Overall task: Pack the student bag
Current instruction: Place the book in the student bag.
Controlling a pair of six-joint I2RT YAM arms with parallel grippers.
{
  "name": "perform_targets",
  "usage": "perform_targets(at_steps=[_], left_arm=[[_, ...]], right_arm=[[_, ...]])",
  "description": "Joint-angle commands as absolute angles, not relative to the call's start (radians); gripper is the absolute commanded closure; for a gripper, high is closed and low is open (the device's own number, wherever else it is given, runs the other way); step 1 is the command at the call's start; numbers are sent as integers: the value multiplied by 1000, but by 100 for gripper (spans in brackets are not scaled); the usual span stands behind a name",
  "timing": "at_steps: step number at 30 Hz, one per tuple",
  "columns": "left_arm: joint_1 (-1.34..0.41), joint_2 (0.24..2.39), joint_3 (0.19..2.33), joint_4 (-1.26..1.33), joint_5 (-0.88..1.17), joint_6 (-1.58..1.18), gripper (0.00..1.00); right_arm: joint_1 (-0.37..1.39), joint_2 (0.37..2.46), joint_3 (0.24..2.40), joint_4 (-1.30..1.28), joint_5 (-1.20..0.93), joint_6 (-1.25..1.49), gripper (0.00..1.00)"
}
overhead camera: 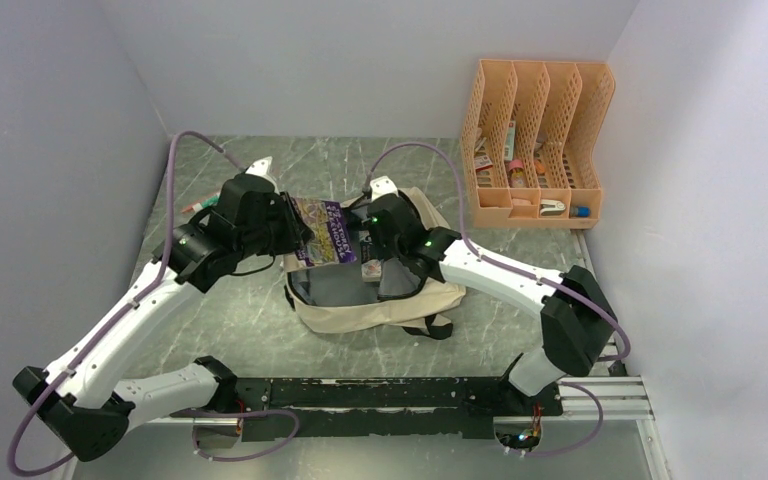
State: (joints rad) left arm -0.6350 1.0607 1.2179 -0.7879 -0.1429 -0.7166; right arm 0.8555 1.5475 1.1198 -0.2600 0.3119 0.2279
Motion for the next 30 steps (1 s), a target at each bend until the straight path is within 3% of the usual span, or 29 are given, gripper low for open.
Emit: perform_targets(at_steps=[1, 30], left_arm=[[-605, 1075, 1170, -633, -16, -747, 95], [-509, 1227, 978, -187, 343, -845, 95]], right_arm=[[848, 1494, 1133, -162, 270, 245, 100], [844, 1358, 1010, 95, 152, 294, 100]])
